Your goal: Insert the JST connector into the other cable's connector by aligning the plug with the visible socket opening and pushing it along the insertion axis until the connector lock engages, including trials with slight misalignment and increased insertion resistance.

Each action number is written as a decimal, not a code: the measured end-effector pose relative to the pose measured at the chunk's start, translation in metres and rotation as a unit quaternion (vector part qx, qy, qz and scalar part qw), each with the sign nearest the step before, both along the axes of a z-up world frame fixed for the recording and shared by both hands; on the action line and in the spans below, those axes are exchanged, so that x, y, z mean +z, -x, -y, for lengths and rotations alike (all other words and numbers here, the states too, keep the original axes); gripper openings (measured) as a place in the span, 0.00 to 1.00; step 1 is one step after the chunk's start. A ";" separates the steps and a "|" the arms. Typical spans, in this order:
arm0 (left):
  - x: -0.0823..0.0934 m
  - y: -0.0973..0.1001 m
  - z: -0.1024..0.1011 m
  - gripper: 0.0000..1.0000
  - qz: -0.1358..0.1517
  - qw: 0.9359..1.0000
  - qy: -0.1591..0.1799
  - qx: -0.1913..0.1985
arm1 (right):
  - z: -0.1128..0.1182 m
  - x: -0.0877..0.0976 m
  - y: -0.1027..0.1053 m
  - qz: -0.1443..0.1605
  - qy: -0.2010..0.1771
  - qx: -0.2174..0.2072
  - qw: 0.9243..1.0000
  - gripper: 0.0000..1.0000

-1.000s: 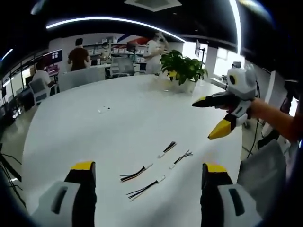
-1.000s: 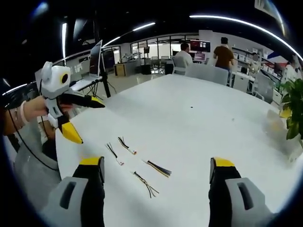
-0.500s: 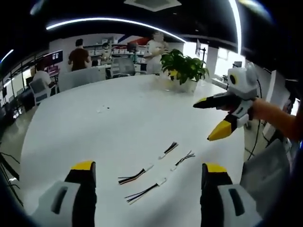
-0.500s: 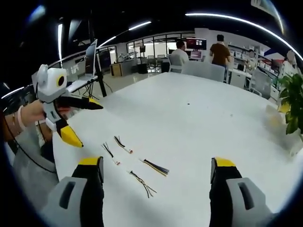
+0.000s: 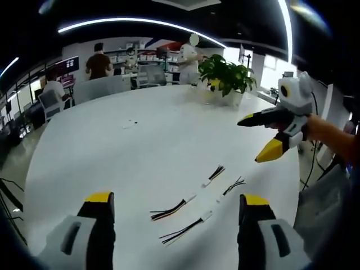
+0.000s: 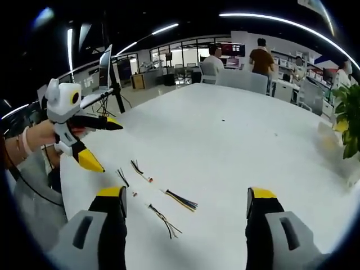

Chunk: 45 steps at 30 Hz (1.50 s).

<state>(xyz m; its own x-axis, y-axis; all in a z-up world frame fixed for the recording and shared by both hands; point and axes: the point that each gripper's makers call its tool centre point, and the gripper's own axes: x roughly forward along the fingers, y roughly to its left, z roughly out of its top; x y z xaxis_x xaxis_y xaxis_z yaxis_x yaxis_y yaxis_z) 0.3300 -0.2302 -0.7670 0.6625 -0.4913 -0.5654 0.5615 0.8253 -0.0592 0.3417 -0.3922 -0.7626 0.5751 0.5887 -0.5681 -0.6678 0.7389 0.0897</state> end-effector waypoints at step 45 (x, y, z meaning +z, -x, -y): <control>-0.026 -0.012 0.009 0.77 0.019 0.997 -0.007 -0.070 | -0.045 -0.025 -0.013 0.067 0.011 0.114 0.991 0.58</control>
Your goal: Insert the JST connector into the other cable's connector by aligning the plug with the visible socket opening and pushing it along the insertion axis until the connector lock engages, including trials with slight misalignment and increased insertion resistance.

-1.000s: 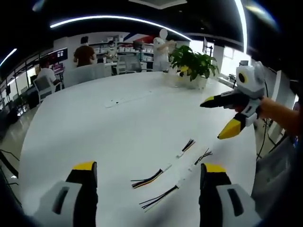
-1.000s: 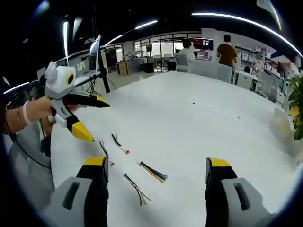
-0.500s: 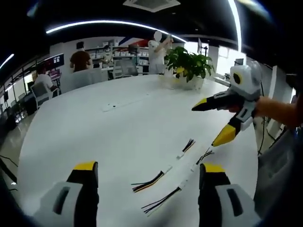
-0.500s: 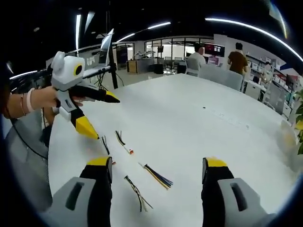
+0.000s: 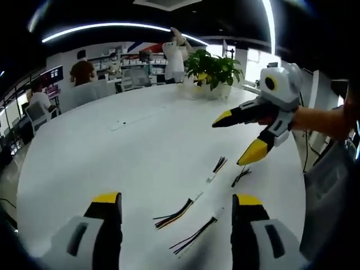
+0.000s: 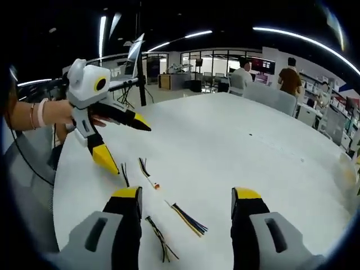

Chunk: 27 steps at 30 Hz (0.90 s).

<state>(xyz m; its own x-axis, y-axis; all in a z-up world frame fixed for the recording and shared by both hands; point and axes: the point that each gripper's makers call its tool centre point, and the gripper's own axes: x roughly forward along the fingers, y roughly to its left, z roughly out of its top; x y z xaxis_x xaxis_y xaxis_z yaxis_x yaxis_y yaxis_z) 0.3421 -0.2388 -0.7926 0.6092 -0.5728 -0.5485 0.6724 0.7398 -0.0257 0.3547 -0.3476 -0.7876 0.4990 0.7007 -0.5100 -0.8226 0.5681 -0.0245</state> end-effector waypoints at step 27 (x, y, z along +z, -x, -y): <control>-0.003 0.000 0.025 0.35 0.042 0.993 0.037 -0.101 | -0.009 -0.018 -0.001 -0.025 -0.055 0.090 0.994 0.38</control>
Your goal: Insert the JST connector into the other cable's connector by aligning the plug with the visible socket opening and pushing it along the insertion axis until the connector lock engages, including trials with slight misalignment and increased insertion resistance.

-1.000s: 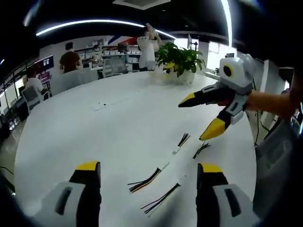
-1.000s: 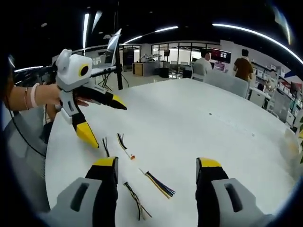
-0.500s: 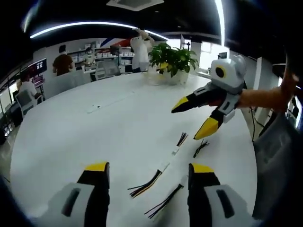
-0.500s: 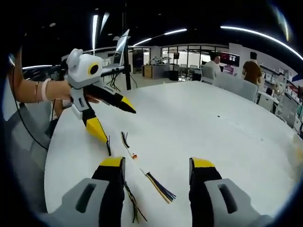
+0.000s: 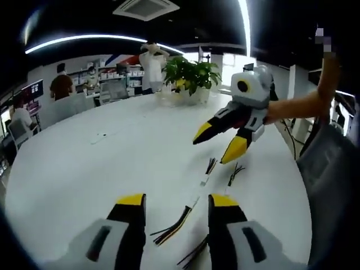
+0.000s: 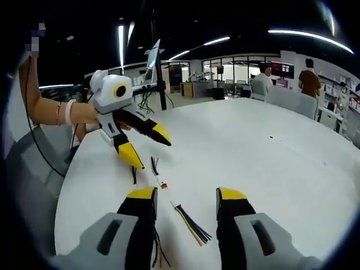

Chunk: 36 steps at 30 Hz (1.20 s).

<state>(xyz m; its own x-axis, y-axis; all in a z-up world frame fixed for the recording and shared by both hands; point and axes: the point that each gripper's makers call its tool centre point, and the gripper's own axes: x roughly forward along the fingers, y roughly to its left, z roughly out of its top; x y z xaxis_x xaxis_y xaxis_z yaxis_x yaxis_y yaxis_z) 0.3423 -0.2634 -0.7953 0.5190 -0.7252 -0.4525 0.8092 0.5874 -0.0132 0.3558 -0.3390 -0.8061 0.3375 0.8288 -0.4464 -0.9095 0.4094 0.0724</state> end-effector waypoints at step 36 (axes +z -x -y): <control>-0.039 -0.002 0.013 0.13 0.007 0.995 -0.027 -0.096 | -0.004 -0.044 0.012 0.002 0.056 0.088 0.995 0.11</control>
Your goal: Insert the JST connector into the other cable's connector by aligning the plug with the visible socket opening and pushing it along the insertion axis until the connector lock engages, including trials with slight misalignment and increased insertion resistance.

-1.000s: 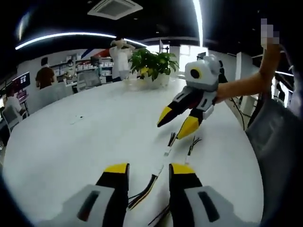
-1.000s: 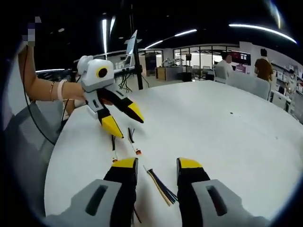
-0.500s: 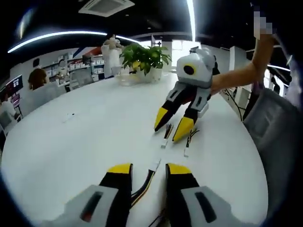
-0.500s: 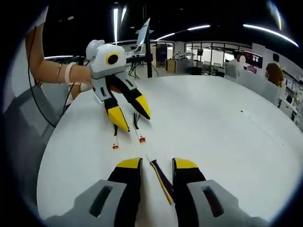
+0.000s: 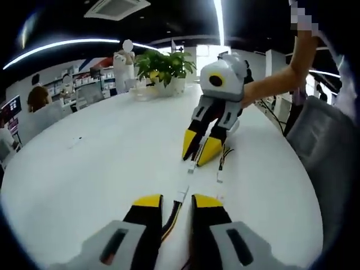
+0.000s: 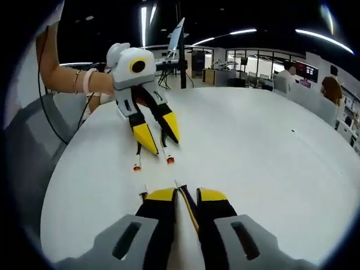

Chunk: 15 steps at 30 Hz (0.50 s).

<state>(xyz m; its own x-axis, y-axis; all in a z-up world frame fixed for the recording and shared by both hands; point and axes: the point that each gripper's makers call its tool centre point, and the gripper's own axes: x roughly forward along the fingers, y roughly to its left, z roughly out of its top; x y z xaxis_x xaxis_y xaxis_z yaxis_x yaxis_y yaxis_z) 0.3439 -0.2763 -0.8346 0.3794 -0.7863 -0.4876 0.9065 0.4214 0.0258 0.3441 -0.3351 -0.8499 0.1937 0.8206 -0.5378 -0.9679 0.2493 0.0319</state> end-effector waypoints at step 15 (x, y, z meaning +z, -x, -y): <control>-0.005 0.000 0.009 0.09 -0.002 1.000 0.009 -0.019 | -0.005 0.002 0.000 0.003 -0.008 0.017 1.000 0.07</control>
<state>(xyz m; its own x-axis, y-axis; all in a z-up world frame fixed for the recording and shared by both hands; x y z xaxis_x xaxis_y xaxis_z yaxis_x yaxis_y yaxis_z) 0.3440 -0.2848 -0.8400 0.3467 -0.8091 -0.4744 0.9222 0.3865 0.0148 0.3437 -0.3304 -0.8484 0.1691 0.8353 -0.5232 -0.9758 0.2165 0.0303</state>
